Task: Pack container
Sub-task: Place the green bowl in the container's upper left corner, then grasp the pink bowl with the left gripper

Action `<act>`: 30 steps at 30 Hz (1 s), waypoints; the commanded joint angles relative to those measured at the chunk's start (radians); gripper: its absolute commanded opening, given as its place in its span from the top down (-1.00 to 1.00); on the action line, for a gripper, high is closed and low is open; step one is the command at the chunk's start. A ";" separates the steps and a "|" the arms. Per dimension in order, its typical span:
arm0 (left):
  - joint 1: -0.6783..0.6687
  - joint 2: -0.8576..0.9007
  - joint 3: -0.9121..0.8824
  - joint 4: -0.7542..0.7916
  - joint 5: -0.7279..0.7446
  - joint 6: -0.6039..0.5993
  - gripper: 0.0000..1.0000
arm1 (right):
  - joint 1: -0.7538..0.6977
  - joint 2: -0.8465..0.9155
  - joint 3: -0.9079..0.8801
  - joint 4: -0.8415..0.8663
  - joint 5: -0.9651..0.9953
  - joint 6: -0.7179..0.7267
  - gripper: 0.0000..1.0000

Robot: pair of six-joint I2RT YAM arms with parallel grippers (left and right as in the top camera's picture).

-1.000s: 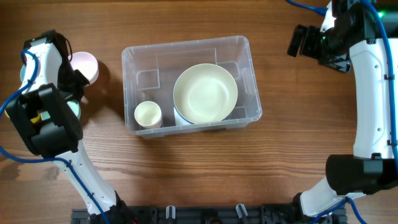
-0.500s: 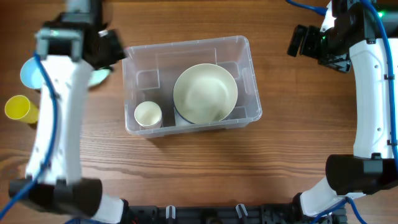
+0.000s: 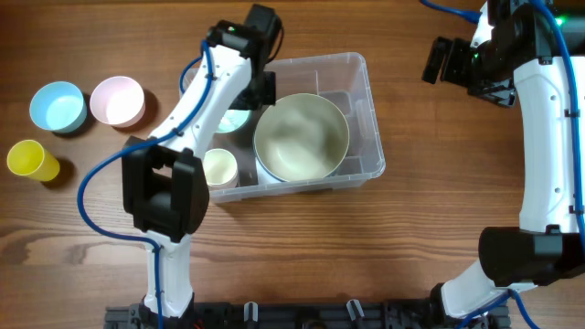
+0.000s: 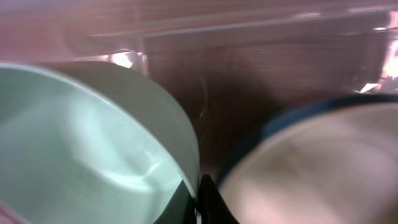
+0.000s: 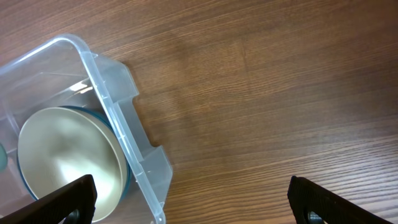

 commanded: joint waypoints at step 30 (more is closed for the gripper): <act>0.566 0.134 0.021 0.182 -0.055 0.042 -0.36 | 0.005 0.015 -0.002 0.006 -0.001 -0.012 -0.99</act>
